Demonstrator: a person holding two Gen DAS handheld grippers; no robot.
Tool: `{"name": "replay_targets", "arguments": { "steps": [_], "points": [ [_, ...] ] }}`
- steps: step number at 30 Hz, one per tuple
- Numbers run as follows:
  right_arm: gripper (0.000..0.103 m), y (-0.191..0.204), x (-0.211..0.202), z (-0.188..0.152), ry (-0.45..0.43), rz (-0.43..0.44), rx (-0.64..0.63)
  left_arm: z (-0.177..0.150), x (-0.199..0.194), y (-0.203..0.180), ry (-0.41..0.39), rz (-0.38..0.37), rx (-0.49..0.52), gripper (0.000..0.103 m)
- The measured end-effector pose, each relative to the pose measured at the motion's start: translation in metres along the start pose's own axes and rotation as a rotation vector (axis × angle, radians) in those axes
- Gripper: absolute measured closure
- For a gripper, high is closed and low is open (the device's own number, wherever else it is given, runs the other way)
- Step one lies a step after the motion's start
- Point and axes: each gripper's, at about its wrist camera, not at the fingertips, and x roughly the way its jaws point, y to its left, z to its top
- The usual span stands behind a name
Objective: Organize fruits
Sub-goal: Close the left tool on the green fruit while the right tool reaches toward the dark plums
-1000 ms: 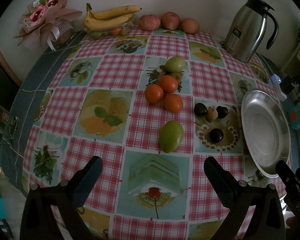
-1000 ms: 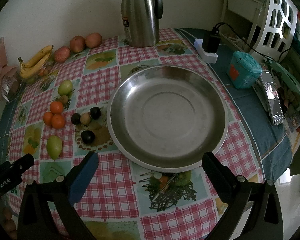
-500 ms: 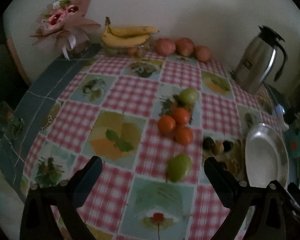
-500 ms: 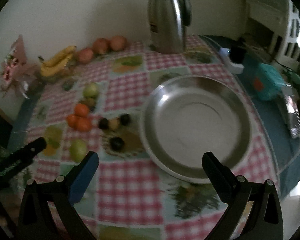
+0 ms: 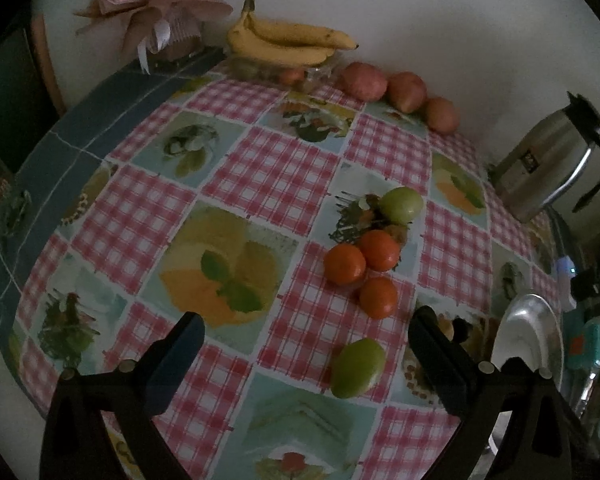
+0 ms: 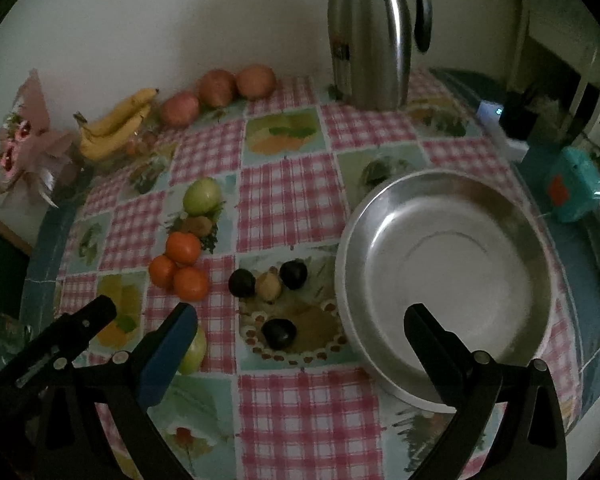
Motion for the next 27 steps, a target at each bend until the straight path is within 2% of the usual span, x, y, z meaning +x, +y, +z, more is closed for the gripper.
{"name": "replay_targets", "arguments": {
  "steps": [5, 16, 19, 22, 25, 27],
  "points": [
    [0.000, 0.010, 0.020, 0.007, 0.049, 0.000, -0.003, 0.008, 0.014, 0.000, 0.056, 0.011, -0.040, 0.000],
    [0.002, 0.016, 0.033, 0.029, 0.059, 0.011, -0.001, 0.038, 0.028, -0.019, 0.075, -0.002, -0.055, 0.000],
    [0.012, 0.018, 0.038, 0.031, 0.069, 0.027, -0.011, 0.042, 0.033, -0.022, 0.083, 0.006, -0.053, 0.000],
    [0.016, 0.017, 0.045, 0.029, 0.089, 0.035, -0.016, 0.044, 0.038, -0.025, 0.100, 0.005, -0.043, 0.000],
    [0.029, 0.018, 0.051, 0.026, 0.112, 0.036, -0.024, 0.040, 0.043, -0.028, 0.127, -0.001, -0.017, 0.000],
    [0.030, 0.018, 0.054, 0.023, 0.126, 0.036, -0.029, 0.037, 0.045, -0.029, 0.141, -0.005, -0.002, 0.000]
  ]
}}
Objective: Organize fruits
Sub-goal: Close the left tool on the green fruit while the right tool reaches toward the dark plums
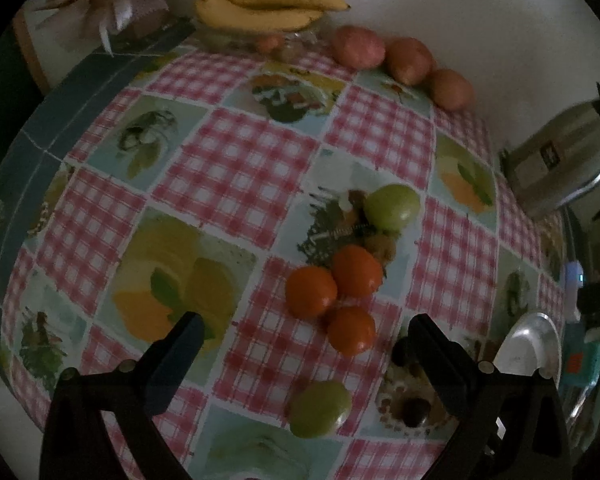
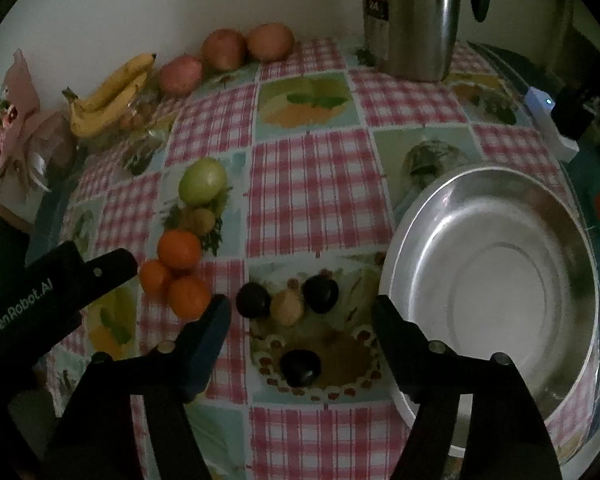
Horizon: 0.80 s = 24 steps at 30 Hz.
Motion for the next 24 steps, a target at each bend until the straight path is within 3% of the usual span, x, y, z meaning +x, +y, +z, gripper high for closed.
{"name": "replay_targets", "arguments": {
  "steps": [10, 14, 24],
  "points": [
    [0.043, 0.003, 0.020, -0.014, 0.103, 0.028, -0.017, -0.021, 0.016, -0.003, 0.086, 0.004, 0.067, 0.002],
    [0.052, 0.005, 0.025, -0.018, 0.133, 0.024, -0.033, -0.029, 0.021, -0.002, 0.116, 0.010, 0.079, 0.009],
    [0.060, 0.013, 0.045, -0.030, 0.203, -0.003, -0.067, -0.047, 0.038, -0.010, 0.208, -0.031, 0.083, 0.026]
  ]
}}
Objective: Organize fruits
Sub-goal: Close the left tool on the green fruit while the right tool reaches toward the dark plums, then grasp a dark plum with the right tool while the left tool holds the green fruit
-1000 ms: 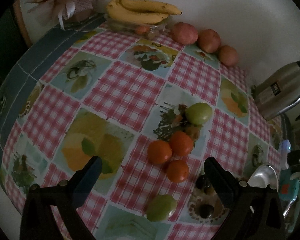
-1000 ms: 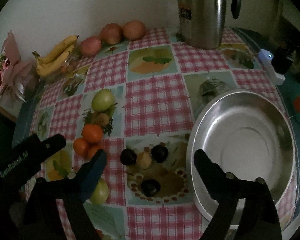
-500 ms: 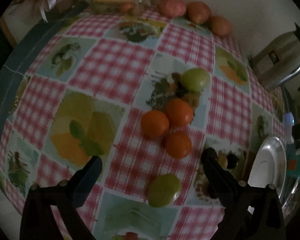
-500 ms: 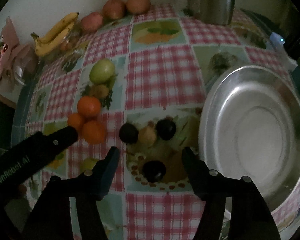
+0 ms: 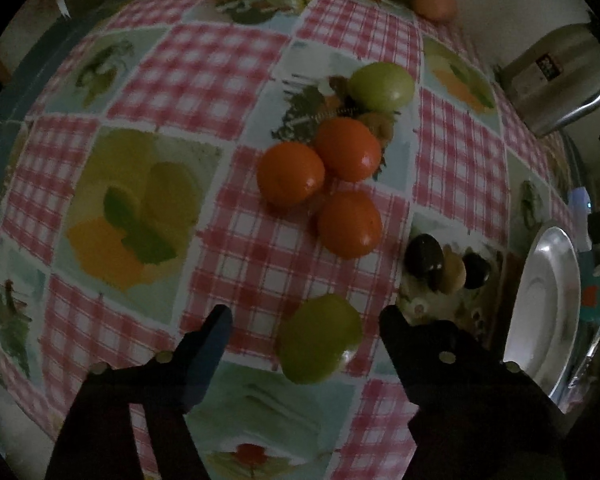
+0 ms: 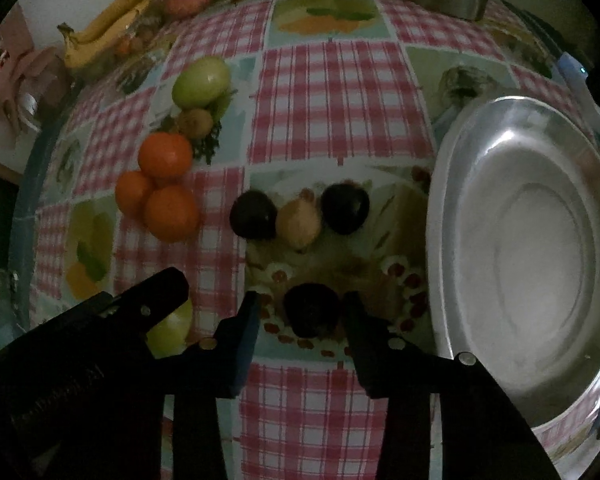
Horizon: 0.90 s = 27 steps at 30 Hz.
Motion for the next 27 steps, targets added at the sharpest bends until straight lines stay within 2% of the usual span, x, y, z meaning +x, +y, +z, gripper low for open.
{"name": "replay_targets", "arguments": {
  "steps": [12, 15, 18, 27],
  "points": [
    [0.063, 0.021, 0.006, -0.001, -0.004, -0.077, -0.078, -0.010, 0.020, 0.001, 0.049, -0.042, -0.036, 0.054],
    [0.064, 0.024, 0.005, -0.003, -0.004, -0.079, -0.080, -0.011, 0.018, 0.001, 0.053, -0.046, -0.037, 0.056],
    [0.073, 0.024, 0.002, -0.007, -0.008, -0.093, -0.077, -0.006, 0.016, 0.000, 0.055, -0.046, -0.043, 0.056],
    [0.074, 0.021, 0.002, -0.005, -0.012, -0.060, -0.046, -0.005, 0.014, 0.001, 0.056, -0.051, -0.054, 0.056]
  ]
}}
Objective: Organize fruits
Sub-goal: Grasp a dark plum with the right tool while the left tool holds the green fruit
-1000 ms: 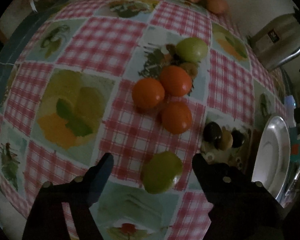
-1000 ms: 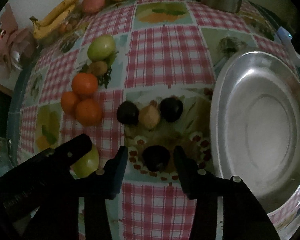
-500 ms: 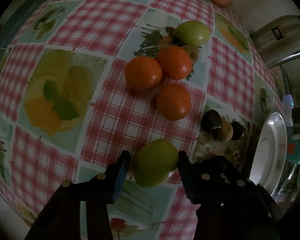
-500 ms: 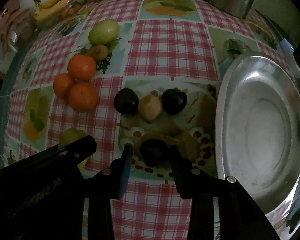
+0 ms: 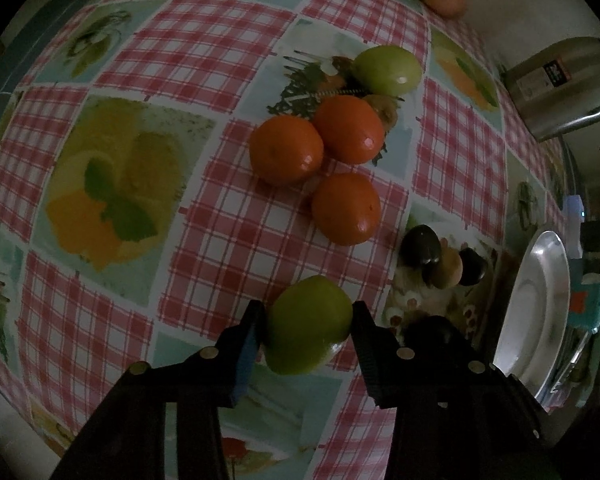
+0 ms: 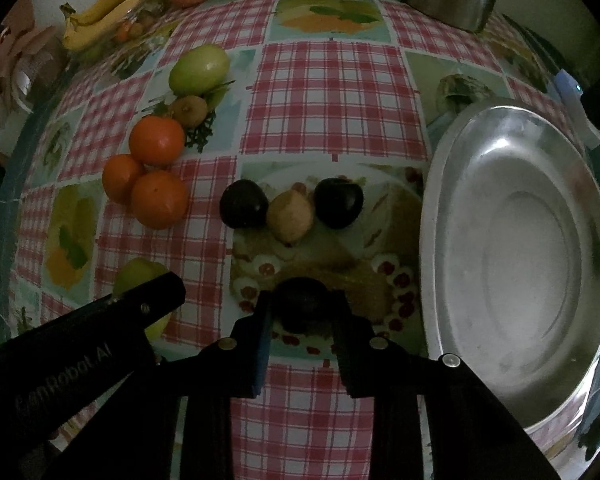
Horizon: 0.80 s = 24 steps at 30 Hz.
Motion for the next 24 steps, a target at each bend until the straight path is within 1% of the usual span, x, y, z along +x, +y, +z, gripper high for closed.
{"name": "replay_targets", "arguments": {
  "steps": [6, 16, 19, 21, 24],
  "points": [
    [0.074, -0.015, -0.003, 0.000, 0.003, 0.016, 0.008, 0.003, -0.001, -0.001, -0.007, 0.005, -0.003, 0.056],
    [0.074, -0.027, -0.005, 0.000, 0.010, 0.066, 0.059, 0.009, -0.003, 0.007, -0.014, -0.019, -0.045, 0.057],
    [0.074, -0.030, -0.005, -0.001, 0.018, 0.096, 0.080, 0.009, -0.003, 0.012, -0.014, -0.029, -0.064, 0.057],
    [0.074, -0.034, -0.005, -0.001, 0.025, 0.133, 0.100, 0.011, -0.004, 0.015, -0.018, -0.023, -0.074, 0.057],
    [0.074, -0.040, -0.007, 0.001, 0.028, 0.158, 0.118, 0.012, -0.005, 0.022, -0.025, -0.020, -0.091, 0.057]
  ]
}}
